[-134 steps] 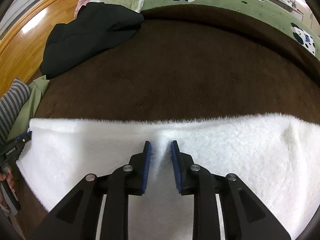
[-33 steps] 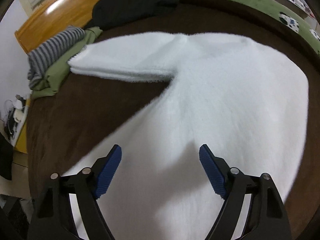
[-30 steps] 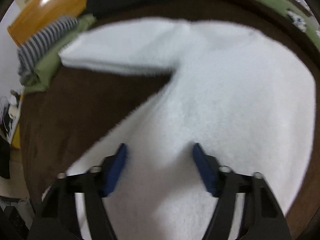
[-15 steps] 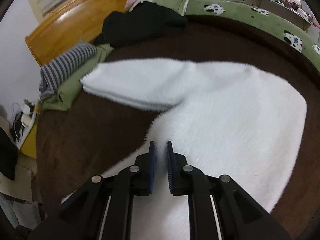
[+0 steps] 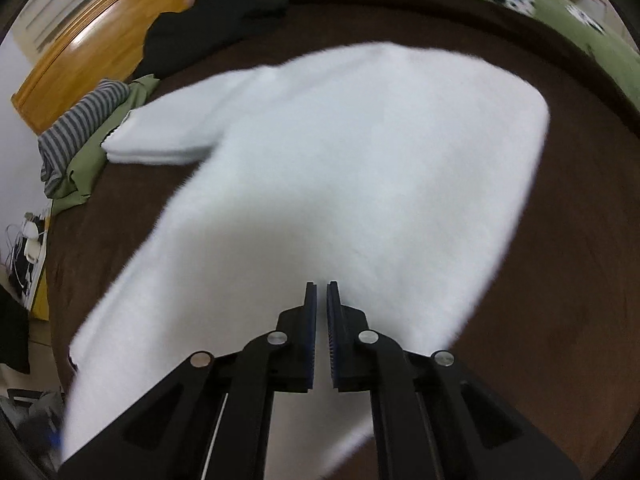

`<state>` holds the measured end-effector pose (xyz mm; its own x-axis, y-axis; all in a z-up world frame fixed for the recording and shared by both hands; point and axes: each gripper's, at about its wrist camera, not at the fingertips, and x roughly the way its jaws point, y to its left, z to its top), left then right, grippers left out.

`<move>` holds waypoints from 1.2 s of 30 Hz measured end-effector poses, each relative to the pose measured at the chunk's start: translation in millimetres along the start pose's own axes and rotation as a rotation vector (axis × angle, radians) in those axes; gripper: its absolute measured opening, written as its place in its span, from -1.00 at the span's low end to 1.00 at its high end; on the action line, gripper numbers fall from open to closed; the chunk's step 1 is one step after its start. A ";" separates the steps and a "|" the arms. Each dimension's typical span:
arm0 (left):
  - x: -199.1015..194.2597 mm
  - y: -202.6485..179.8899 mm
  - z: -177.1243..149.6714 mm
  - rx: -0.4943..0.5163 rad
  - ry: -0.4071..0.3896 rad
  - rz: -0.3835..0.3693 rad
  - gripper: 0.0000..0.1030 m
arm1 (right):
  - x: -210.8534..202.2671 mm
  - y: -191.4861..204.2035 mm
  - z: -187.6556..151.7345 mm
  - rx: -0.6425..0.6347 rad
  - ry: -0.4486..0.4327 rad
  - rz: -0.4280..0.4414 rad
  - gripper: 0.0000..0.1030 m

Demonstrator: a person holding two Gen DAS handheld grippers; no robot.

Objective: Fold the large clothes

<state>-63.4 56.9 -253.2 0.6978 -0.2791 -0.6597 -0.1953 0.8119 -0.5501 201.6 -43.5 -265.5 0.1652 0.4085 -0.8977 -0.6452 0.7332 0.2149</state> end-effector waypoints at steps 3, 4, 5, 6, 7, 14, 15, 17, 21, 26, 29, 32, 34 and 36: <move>-14.2 29.2 7.2 -0.049 -0.028 0.061 0.27 | -2.6 2.6 -4.4 -0.023 0.012 0.035 -0.87; -15.9 34.8 8.6 -0.053 -0.029 0.077 0.27 | -2.5 6.0 -4.8 -0.033 0.016 0.048 -0.82; -18.7 41.5 8.7 -0.054 -0.028 0.098 0.27 | -3.0 10.6 -4.9 -0.048 0.021 0.062 -0.75; -18.7 49.5 11.5 -0.054 -0.023 0.126 0.27 | -4.0 18.3 -5.0 -0.070 0.028 0.081 -0.71; -18.1 56.6 14.6 -0.057 -0.014 0.143 0.27 | -5.0 24.8 -5.4 -0.085 0.034 0.095 -0.58; -0.6 80.6 9.6 -0.062 0.088 0.146 0.28 | -9.0 88.2 -19.0 -0.220 0.101 0.202 0.14; -6.4 79.4 6.7 -0.072 0.082 0.146 0.28 | -10.2 94.4 -22.4 -0.231 0.102 0.198 0.19; -19.0 77.0 3.6 -0.102 0.052 0.157 0.31 | -18.3 108.9 -39.0 -0.269 0.094 0.177 0.26; -46.7 80.9 2.8 -0.120 0.013 0.233 0.49 | -44.9 137.5 -91.6 -0.247 0.135 0.221 0.26; -68.3 97.0 17.3 -0.077 0.031 0.350 0.66 | -77.2 160.1 -140.7 -0.031 0.131 0.298 0.26; -73.2 103.4 35.6 -0.018 0.026 0.384 0.74 | -74.7 171.0 -163.0 0.125 0.124 0.315 0.26; -66.5 107.9 61.0 0.055 0.049 0.390 0.79 | -65.0 180.7 -172.9 0.239 0.103 0.317 0.26; -58.5 108.8 76.0 0.095 0.066 0.394 0.79 | -55.6 187.7 -171.5 0.295 0.088 0.309 0.26; -47.2 112.1 92.9 0.136 0.089 0.388 0.79 | -53.4 192.4 -174.1 0.386 0.071 0.308 0.26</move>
<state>-54.3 208.7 -236.2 0.5266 0.0226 -0.8498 -0.3348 0.9244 -0.1828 -61.2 -18.9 -243.2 -0.0495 0.6094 -0.7913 -0.3305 0.7377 0.5887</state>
